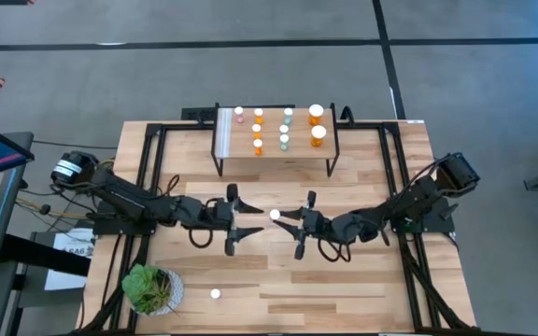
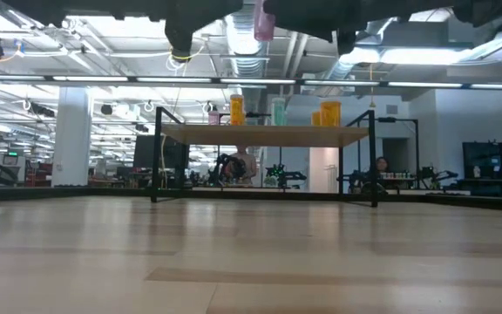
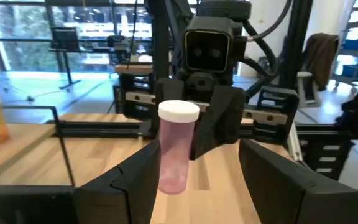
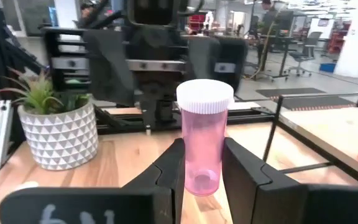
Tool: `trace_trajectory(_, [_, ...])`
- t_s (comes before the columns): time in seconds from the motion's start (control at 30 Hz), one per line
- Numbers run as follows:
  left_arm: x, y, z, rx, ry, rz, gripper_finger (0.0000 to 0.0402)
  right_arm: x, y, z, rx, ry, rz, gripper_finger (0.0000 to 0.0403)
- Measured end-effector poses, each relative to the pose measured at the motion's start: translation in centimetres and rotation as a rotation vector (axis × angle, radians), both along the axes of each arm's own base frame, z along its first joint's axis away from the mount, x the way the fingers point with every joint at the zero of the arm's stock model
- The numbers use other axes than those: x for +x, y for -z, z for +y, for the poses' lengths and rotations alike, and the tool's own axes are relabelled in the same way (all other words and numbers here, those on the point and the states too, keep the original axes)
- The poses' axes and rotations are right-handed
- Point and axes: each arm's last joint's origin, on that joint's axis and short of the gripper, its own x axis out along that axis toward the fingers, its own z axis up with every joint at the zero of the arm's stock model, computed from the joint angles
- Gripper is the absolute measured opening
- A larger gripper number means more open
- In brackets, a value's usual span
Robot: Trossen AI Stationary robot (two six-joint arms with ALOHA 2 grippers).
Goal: Pick and place medicine bottles onto shelf by color
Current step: Put the top small pink pill bottle on the shelf aligned with the other small pink pill bottle
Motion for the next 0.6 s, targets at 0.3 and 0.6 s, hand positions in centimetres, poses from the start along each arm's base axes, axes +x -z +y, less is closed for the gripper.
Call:
trace_trajectory(0.3, [-0.1,-0.4,-0.1,0.014,-0.050,-0.045,0.0206,0.0,0.1,0.0,0.008,0.002,0.011,0.0102])
trace_trajectory(0.6, [0.6,-1.8,0.0,0.021,-0.066,-0.059,0.0215,0.1,0.1,-0.2,0.012,0.007,0.010,0.0102])
